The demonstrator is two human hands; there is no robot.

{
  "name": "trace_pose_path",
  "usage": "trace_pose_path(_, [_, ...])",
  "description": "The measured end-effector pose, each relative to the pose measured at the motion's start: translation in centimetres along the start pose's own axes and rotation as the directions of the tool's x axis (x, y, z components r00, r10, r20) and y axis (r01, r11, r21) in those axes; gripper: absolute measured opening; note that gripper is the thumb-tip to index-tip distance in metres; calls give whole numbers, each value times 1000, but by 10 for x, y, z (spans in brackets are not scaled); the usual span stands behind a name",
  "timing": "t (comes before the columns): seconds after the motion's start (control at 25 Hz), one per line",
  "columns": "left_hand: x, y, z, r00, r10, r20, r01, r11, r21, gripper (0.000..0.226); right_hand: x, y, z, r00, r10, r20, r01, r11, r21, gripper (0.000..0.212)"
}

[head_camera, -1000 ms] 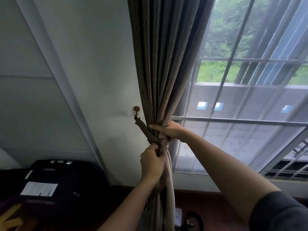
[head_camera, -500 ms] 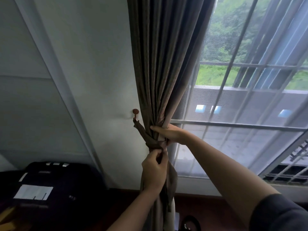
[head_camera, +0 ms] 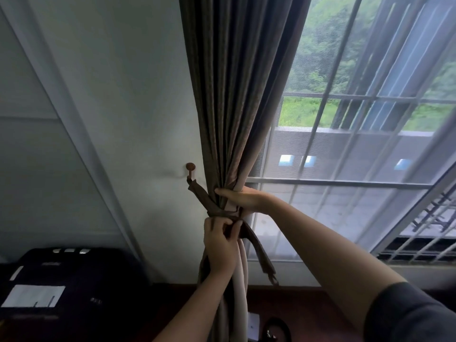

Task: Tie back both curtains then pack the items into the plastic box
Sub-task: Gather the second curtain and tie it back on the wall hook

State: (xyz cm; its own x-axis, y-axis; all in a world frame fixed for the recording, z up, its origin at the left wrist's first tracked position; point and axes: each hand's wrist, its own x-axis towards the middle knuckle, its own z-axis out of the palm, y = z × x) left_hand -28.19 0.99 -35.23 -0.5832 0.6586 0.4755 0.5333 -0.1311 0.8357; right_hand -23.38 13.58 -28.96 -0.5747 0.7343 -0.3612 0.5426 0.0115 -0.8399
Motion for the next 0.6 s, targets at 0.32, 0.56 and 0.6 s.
trace_pose_path(0.32, [4,1,20,966,-236,-104,245,967,76,61,-16,-17,-7,999,-48,10,49,943,-329,90])
trace_pose_path(0.56, [9,5,26,963,-224,-152,255,940,229,72,-22,-14,-3,992,-90,-85,52,926,-375,82])
trace_pose_path(0.6, [9,3,25,961,-222,-163,258,935,245,71,-24,-17,-1,991,-108,-76,74,929,-362,76])
